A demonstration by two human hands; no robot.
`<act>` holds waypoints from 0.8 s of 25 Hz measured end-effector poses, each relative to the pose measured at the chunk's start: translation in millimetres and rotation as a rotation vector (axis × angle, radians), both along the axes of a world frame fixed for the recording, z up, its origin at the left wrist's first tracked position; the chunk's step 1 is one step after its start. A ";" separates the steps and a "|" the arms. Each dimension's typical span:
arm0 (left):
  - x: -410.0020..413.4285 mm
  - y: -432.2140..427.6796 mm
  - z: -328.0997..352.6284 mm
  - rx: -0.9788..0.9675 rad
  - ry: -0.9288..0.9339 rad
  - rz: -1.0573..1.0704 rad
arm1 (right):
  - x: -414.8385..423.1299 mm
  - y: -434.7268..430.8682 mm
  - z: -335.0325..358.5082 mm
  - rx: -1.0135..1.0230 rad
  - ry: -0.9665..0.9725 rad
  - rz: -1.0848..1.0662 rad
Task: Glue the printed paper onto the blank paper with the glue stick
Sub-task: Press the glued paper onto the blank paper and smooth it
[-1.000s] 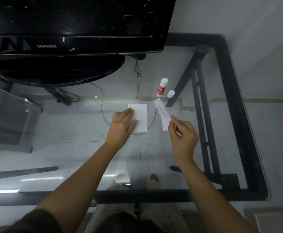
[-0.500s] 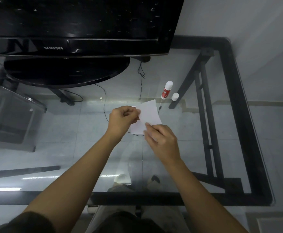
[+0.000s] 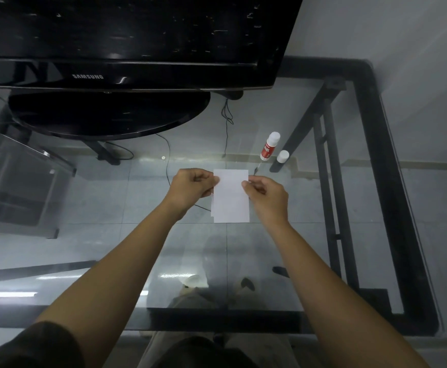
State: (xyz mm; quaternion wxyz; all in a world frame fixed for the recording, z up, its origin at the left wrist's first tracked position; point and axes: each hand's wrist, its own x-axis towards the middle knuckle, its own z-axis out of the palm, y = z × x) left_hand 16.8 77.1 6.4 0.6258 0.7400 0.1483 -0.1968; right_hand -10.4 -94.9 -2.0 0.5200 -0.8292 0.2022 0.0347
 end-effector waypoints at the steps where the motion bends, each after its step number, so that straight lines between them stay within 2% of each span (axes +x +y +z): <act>1: -0.5 -1.1 -4.1 0.028 0.011 0.025 | 1.4 1.9 -3.0 0.008 0.021 -0.006; 4: -0.4 -4.8 -14.6 0.130 0.022 0.068 | 5.9 6.4 -10.6 -0.009 0.078 -0.029; 12: 9.8 -15.9 -26.0 0.417 -0.191 -0.008 | 21.7 2.0 -19.2 -0.044 0.132 -0.071; 20: 13.7 -19.2 -29.5 0.498 -0.170 -0.013 | 23.2 2.4 -25.4 -0.096 0.130 -0.037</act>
